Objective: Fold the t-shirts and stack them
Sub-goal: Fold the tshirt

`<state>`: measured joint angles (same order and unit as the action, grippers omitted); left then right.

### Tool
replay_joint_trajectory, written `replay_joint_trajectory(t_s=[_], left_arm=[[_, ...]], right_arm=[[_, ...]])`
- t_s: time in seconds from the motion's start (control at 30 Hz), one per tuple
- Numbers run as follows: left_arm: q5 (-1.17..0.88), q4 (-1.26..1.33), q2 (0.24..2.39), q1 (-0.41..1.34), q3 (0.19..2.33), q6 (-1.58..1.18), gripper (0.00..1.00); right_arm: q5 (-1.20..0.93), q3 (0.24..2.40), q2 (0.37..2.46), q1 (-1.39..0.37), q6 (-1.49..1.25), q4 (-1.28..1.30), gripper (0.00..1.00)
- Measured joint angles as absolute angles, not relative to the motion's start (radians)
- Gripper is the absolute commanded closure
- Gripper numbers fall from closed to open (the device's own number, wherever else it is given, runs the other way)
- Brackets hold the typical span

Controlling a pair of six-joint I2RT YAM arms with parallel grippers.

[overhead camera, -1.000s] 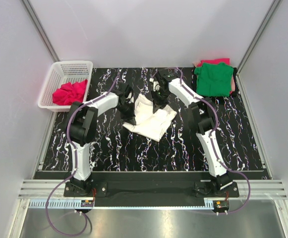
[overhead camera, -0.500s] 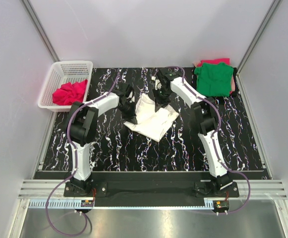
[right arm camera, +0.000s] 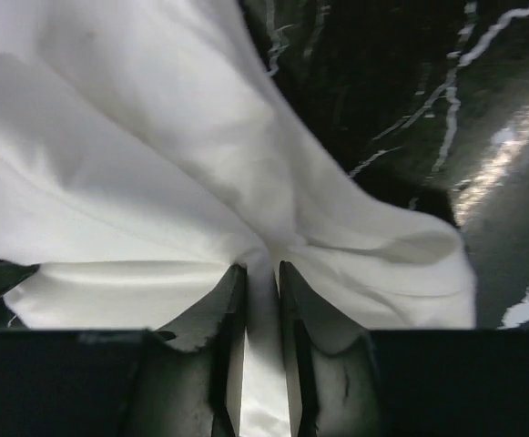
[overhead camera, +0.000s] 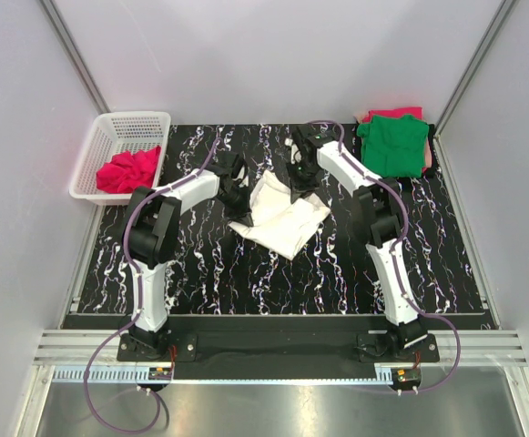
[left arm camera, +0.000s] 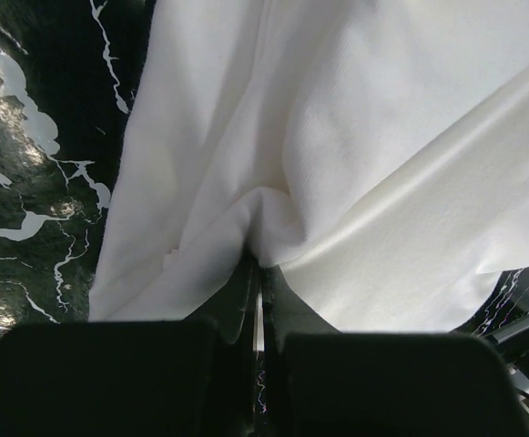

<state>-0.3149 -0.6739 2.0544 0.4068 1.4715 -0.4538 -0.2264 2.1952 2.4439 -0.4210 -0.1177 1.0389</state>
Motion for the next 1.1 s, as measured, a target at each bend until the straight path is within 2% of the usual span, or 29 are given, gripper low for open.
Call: replay_joint_trajectory(t_s=[0.03,0.07,0.1,0.13,0.27,0.4,0.5,0.57,0.7,0.83,0.97,1.1], left_arm=[[-0.314,-0.675,2.054,0.407,1.473,-0.454,1.0],[-0.313,-0.675,2.054,0.407,1.473,-0.454,1.0],[-0.313,-0.675,2.054,0.407,1.473,-0.454,1.0],[-0.313,-0.675,2.054,0.407,1.473,-0.453,1.0],[-0.302,-0.705,2.051,0.405,1.475,-0.452,0.89],[-0.268,-0.755,2.037,0.402,1.475,-0.445,0.84],[-0.237,-0.796,2.019,0.396,1.477,-0.44,0.78],[-0.231,-0.826,2.007,0.385,1.493,-0.437,0.78],[-0.239,-0.852,1.991,0.367,1.561,-0.435,0.78],[-0.237,-0.856,1.966,0.368,1.579,-0.443,0.78],[-0.194,-0.87,1.929,0.379,1.52,-0.45,0.78],[-0.147,-0.887,1.916,0.37,1.461,-0.45,0.78]], right_arm=[[-0.21,2.195,2.444,-0.415,-0.119,1.036,0.66],[-0.192,2.195,2.444,-0.408,-0.121,1.035,0.54],[-0.161,2.197,2.444,-0.4,-0.125,1.034,0.53],[-0.149,2.199,2.443,-0.393,-0.128,1.034,0.57],[-0.043,2.231,2.428,-0.363,-0.121,1.031,0.55],[-0.017,2.308,2.373,-0.327,-0.121,1.034,0.54],[-0.043,2.369,2.303,-0.318,-0.138,1.038,0.57],[-0.075,2.384,2.239,-0.321,-0.157,1.04,0.62],[-0.123,2.372,2.12,-0.364,-0.199,1.044,0.62],[-0.147,2.234,2.022,-0.485,-0.251,1.026,0.62],[-0.213,1.895,1.902,-0.618,-0.339,0.939,0.6],[-0.253,1.637,1.821,-0.655,-0.408,0.904,0.6]])
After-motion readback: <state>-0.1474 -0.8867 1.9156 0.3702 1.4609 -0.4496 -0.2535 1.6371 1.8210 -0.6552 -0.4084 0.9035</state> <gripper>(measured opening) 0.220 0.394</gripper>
